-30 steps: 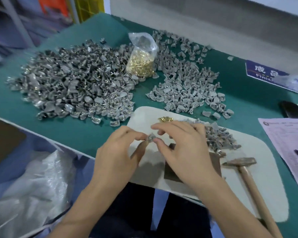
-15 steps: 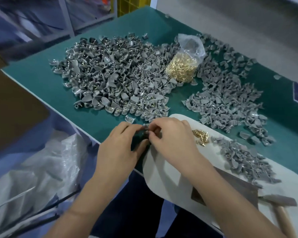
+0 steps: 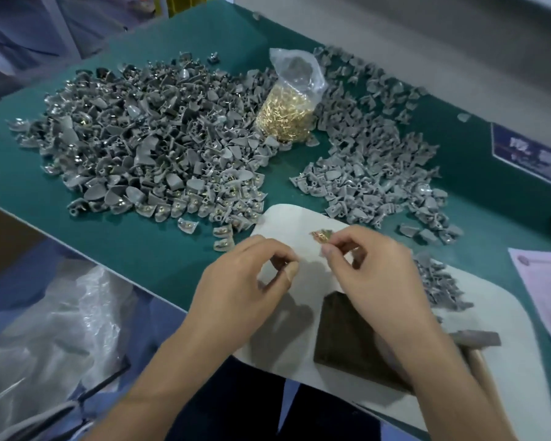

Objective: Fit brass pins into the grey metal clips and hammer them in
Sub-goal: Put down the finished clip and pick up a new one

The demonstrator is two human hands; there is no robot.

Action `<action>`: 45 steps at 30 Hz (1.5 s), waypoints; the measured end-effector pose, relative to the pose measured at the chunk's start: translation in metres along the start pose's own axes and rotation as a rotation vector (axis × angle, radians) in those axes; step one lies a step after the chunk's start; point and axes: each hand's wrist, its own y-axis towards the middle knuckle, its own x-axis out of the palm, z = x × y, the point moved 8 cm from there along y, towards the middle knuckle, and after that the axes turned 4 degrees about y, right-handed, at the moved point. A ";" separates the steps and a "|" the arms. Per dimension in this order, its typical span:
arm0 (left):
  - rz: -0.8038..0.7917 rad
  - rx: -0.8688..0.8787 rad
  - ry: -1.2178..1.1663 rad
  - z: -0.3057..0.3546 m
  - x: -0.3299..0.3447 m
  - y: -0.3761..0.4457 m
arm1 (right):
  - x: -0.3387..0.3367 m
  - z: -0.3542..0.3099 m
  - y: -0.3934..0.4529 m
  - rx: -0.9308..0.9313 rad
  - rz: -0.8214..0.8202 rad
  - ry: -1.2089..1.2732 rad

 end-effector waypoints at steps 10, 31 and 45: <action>-0.178 0.054 0.307 0.028 0.066 0.049 | -0.038 0.063 -0.069 0.127 0.336 0.254; -0.191 0.127 0.309 0.041 0.074 0.058 | -0.046 0.086 -0.090 0.169 0.446 0.462; -0.052 0.114 0.532 0.042 0.064 0.040 | -0.035 0.083 -0.087 0.124 0.380 0.353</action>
